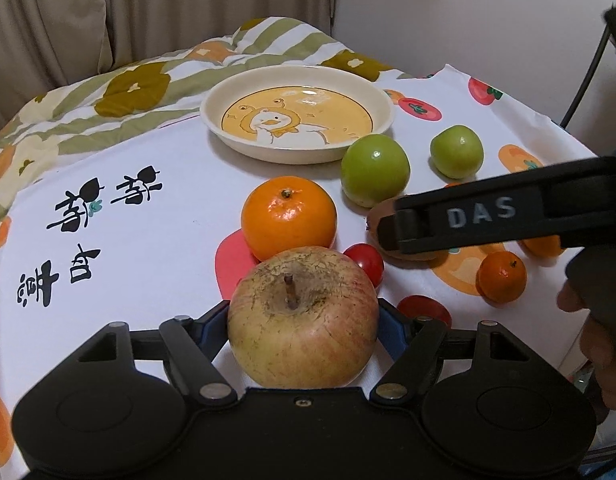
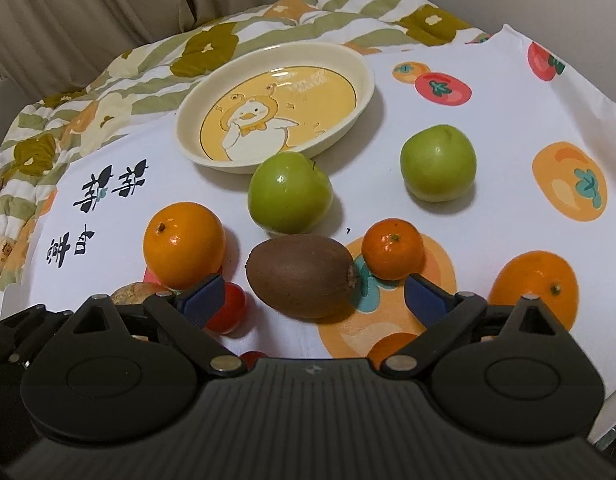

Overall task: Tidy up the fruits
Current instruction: 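Close the right tool around the brown kiwi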

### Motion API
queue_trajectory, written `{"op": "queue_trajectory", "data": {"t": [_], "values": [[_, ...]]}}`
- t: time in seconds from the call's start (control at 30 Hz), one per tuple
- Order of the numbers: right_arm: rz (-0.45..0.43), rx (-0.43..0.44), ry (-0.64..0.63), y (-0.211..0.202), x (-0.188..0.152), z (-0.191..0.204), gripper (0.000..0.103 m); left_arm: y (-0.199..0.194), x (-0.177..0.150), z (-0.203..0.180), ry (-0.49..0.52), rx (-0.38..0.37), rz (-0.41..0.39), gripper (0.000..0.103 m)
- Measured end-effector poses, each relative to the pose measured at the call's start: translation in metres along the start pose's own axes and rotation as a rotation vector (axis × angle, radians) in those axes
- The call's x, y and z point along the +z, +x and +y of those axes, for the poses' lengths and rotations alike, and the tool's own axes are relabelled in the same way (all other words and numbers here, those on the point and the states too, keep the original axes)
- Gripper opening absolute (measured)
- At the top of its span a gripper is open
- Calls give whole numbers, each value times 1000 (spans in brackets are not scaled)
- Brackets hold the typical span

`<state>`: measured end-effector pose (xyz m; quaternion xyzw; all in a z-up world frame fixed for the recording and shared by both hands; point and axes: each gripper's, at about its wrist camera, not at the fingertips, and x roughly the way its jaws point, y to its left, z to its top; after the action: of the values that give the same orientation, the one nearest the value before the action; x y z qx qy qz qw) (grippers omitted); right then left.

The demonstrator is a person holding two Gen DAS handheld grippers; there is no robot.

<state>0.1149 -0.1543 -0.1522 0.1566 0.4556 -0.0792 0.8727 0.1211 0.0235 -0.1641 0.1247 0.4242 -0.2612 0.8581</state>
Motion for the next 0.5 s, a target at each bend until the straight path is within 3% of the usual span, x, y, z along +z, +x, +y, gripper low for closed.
{"op": "queue_trajectory", "data": {"t": [0.5], "values": [[-11,-52,35,12,1,10,103,-10,-13,13,6,46,-2,78]]}}
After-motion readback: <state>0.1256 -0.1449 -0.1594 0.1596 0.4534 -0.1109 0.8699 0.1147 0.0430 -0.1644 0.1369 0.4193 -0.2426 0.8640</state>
